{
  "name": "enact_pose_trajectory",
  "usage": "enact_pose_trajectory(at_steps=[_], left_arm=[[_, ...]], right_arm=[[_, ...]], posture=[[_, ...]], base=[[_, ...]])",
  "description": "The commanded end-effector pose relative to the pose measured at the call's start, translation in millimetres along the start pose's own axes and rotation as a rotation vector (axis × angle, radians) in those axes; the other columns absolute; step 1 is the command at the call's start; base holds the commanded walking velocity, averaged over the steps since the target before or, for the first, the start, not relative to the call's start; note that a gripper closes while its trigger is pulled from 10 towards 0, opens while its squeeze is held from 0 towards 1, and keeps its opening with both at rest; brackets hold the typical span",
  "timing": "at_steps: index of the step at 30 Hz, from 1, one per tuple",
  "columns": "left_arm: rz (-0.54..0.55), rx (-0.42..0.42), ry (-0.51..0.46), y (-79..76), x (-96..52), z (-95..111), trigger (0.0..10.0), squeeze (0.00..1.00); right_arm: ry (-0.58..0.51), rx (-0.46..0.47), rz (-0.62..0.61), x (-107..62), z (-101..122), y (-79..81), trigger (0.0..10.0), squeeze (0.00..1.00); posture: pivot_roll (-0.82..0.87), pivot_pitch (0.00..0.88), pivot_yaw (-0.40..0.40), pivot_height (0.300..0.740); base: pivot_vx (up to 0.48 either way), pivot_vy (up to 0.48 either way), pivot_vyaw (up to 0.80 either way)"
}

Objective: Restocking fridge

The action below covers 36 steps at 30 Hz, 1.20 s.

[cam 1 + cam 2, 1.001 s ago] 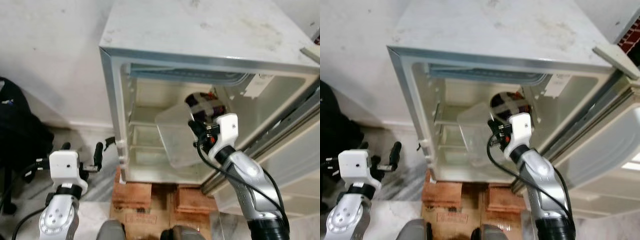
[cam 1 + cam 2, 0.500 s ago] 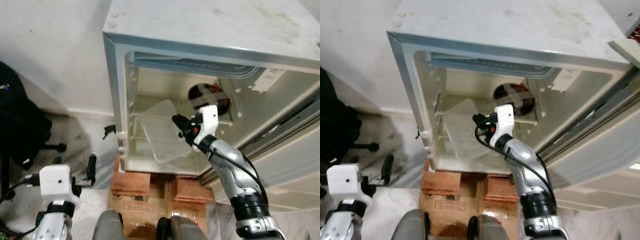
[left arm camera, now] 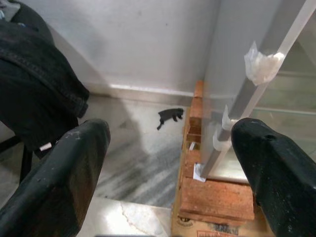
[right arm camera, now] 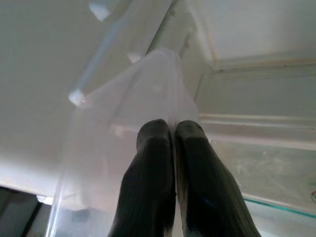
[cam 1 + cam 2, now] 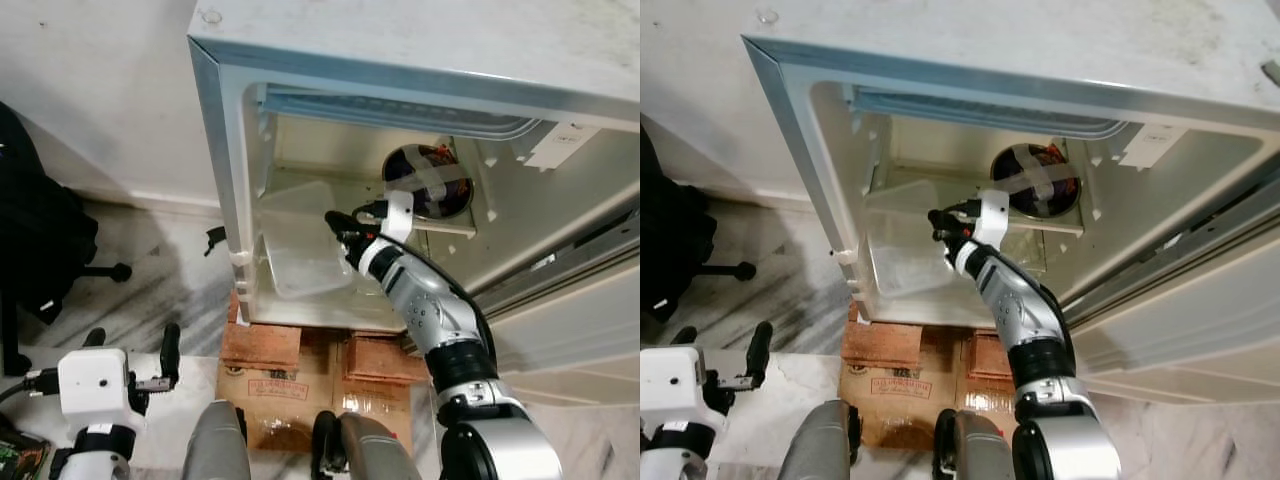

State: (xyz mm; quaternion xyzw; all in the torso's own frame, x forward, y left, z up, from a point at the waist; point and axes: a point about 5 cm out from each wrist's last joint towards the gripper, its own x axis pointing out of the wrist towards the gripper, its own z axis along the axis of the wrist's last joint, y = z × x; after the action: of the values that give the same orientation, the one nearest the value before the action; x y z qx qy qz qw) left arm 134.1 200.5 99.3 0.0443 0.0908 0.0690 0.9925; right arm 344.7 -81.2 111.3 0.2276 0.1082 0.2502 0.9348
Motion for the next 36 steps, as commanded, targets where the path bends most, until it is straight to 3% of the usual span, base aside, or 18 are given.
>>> enact_pose_trajectory(at_steps=[1, 11, 21, 28, 36], left_arm=[[-0.004, -0.001, 0.014, -0.8, -5.0, 0.1, 10.0, 0.00], [-0.013, 0.000, 0.031, -2.5, -7.5, 0.1, 10.0, 0.00], [-0.016, 0.005, 0.043, -2.8, -7.9, 0.7, 10.0, 0.00], [-0.013, 0.008, 0.047, -2.7, -7.6, 1.5, 10.0, 0.00], [0.008, 0.011, 0.051, -2.3, -10.4, 2.3, 10.0, 0.00]], right_arm=[[-0.018, 0.018, -0.039, 0.5, 2.6, -5.7, 10.0, 0.00], [-0.100, 0.062, -0.081, 13.7, 23.9, -9.1, 10.0, 0.00], [-0.208, 0.178, -0.192, 18.7, 39.5, -19.5, 10.0, 0.00], [-0.249, 0.260, -0.251, 28.9, 47.9, -12.8, 10.0, 0.00], [-0.283, 0.336, -0.298, 43.3, 57.0, 6.3, 10.0, 0.00]], posture=[[0.29, 0.294, -0.124, 0.740], [0.30, 0.294, -0.124, 0.740], [0.30, 0.292, -0.116, 0.740], [0.31, 0.294, -0.116, 0.740], [0.33, 0.302, -0.126, 0.740]], base=[[0.000, 0.000, 0.00], [0.000, 0.000, 0.00], [0.000, 0.000, 0.00], [0.000, 0.000, 0.00], [0.000, 0.000, 0.00]])
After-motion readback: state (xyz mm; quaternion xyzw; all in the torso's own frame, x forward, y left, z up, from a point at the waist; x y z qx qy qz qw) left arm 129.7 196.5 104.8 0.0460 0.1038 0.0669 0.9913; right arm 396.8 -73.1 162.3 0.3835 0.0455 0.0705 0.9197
